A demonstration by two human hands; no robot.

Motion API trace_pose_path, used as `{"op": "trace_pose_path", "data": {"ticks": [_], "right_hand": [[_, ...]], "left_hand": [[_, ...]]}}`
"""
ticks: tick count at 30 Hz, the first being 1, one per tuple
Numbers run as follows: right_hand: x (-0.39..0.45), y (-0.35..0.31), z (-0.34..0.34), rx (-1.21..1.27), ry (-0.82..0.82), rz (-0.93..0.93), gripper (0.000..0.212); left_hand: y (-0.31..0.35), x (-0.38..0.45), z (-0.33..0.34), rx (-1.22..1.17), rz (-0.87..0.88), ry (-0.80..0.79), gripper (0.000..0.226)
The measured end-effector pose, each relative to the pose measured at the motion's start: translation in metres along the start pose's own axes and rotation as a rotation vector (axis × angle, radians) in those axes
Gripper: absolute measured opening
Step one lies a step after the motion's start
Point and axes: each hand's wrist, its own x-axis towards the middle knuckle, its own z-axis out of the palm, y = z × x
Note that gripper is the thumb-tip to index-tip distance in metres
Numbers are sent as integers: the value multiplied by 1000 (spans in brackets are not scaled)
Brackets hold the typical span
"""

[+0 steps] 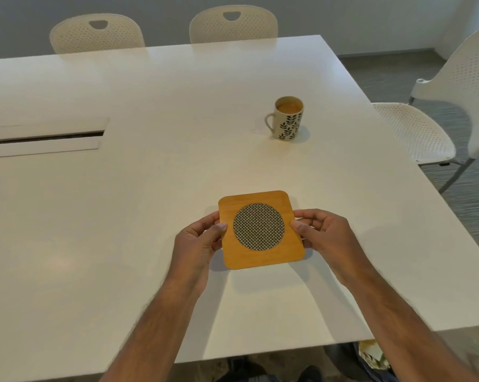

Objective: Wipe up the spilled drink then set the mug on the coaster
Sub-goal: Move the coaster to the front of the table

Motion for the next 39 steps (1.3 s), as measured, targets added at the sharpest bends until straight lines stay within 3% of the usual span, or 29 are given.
{"op": "trace_pose_path", "data": {"ticks": [10, 24, 39], "right_hand": [[10, 7, 28, -42, 34, 23, 23], [25, 10, 8, -258, 46, -28, 25], [34, 25, -2, -312, 7, -12, 33]], "left_hand": [[2, 19, -33, 64, -21, -3, 28], [-2, 29, -12, 196, 18, 115, 28], [-16, 23, -6, 595, 112, 229, 36]]}}
